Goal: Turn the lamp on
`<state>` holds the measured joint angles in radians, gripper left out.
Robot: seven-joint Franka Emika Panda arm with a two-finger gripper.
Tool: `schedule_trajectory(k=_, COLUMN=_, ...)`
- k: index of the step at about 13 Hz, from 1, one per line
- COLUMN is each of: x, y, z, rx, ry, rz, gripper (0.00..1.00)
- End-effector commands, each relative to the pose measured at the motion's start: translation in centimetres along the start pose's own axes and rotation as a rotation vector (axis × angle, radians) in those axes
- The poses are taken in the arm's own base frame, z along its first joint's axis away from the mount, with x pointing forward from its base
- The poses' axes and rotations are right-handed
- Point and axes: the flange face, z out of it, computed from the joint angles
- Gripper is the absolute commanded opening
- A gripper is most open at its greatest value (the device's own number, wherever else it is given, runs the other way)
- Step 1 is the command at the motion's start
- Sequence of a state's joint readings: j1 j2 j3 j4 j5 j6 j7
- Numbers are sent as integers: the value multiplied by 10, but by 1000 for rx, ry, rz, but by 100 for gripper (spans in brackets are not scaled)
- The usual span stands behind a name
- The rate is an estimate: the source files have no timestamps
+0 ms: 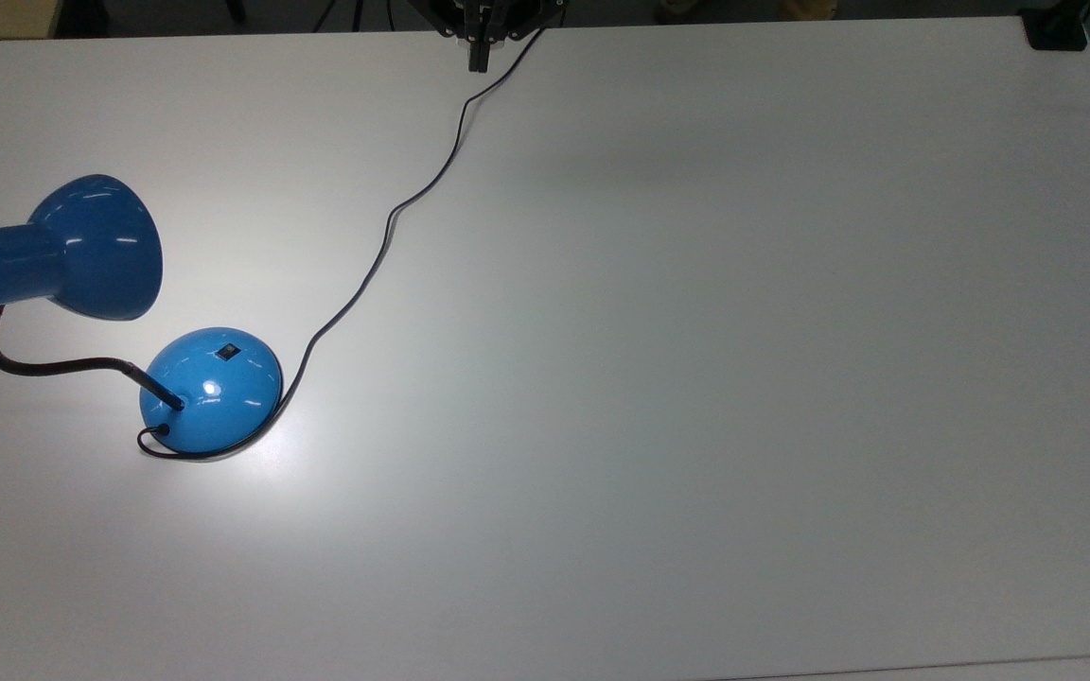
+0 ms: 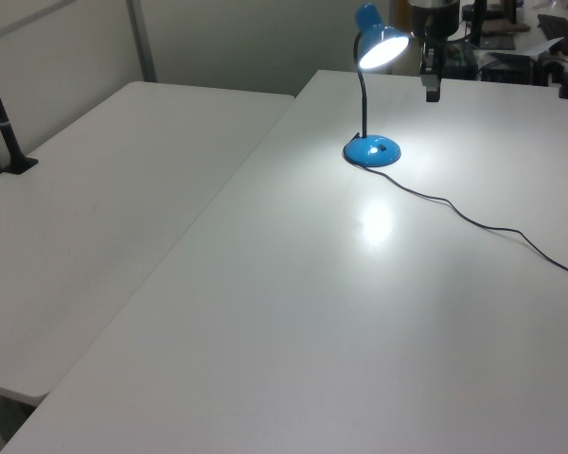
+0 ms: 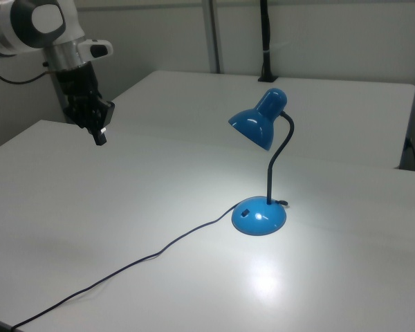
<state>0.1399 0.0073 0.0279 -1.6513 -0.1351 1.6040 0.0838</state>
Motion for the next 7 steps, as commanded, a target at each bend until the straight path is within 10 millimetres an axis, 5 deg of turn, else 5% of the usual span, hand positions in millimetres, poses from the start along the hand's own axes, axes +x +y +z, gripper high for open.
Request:
schedule_trajectory(k=1, x=-4, y=2, z=-4, rx=22, ry=-15, rz=-12, gripper=83)
schedule_trajectory(k=2, x=-5, y=2, z=-5, rx=22, ry=-14, rz=-7, gripper=100)
schedule_trajectory(k=7, x=-11, y=7, z=-16, rx=24, ry=5, rz=3, gripper=100)
